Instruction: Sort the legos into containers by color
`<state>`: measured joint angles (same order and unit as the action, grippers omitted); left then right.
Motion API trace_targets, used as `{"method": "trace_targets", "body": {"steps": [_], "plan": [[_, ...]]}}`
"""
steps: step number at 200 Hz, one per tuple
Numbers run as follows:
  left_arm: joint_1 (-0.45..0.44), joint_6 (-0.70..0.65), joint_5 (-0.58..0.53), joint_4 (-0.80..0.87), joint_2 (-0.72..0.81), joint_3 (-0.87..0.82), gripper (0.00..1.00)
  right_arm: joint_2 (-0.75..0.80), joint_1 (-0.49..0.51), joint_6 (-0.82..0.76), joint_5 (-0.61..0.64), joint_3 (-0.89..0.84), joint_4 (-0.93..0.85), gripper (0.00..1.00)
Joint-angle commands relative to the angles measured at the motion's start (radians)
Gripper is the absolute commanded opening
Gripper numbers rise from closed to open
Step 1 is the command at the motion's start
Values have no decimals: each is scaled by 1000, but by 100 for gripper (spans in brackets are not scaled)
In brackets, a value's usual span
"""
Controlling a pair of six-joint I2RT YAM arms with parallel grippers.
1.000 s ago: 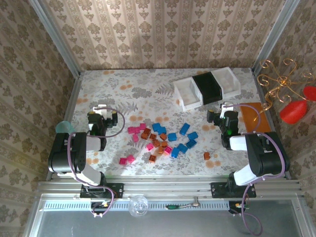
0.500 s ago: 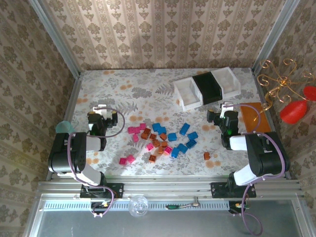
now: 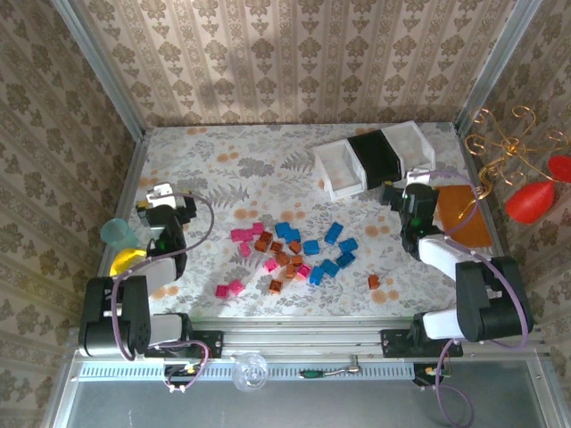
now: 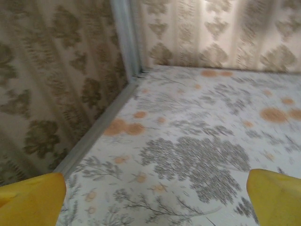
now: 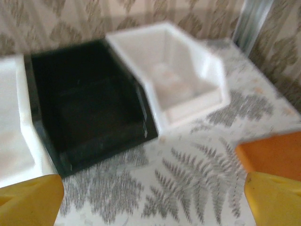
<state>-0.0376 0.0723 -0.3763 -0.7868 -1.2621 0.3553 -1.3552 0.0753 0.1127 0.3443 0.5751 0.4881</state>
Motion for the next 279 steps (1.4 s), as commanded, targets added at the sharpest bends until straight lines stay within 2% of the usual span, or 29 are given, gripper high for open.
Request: {"method": "trace_targets", "body": {"steps": [1, 13, 23, 28, 35, 43, 61, 75, 97, 115, 127, 137, 159, 183, 213, 245, 279], "plan": [[17, 253, -232, 114, 68, 35, 100, 28, 23, 135, 165, 95, -233, 100], [38, 422, -255, 166, 132, 12, 100, 22, 21, 295, 178, 159, -351, 100], [61, 649, -310, 245, 199, -16, 100, 19, 20, 487, 175, 237, -548, 100], [79, 768, -307, 295, 232, -30, 100, 11, 16, 530, 144, 264, -595, 100], [122, 871, -242, 341, 272, -45, 100, -3, 7, 491, 26, 277, -573, 100], [176, 899, -135, 355, 295, -48, 100, -22, 8, 466, -80, 277, -519, 100], [251, 896, 93, 343, 284, -29, 100, -64, 18, 463, -200, 282, -453, 100], [273, 884, 231, 335, 258, 3, 100, -113, 31, 402, -252, 373, -530, 100], [276, 863, 366, 260, 235, 20, 100, -217, 60, 316, -270, 499, -636, 100], [271, 886, 385, 154, 256, -15, 100, -306, 62, 291, -285, 581, -678, 100], [267, 918, 388, 162, 299, -20, 100, -370, 63, 276, -281, 653, -724, 99], [266, 922, 422, 233, 336, 5, 100, -424, 63, 270, -272, 711, -760, 98], [243, 835, 520, 419, 397, 103, 100, -527, 66, 266, -267, 823, -825, 94], [194, 813, 577, 478, 467, 96, 90, -608, 76, 264, -283, 910, -872, 86], [122, 770, 671, 643, 542, 105, 82, -707, 92, 265, -269, 1014, -948, 76], [-9, 712, 630, 797, 655, 71, 81, -737, 121, 267, -276, 1033, -940, 65], [-95, 699, 588, 884, 782, 30, 81, -744, 179, 269, -281, 1044, -930, 44]]}}
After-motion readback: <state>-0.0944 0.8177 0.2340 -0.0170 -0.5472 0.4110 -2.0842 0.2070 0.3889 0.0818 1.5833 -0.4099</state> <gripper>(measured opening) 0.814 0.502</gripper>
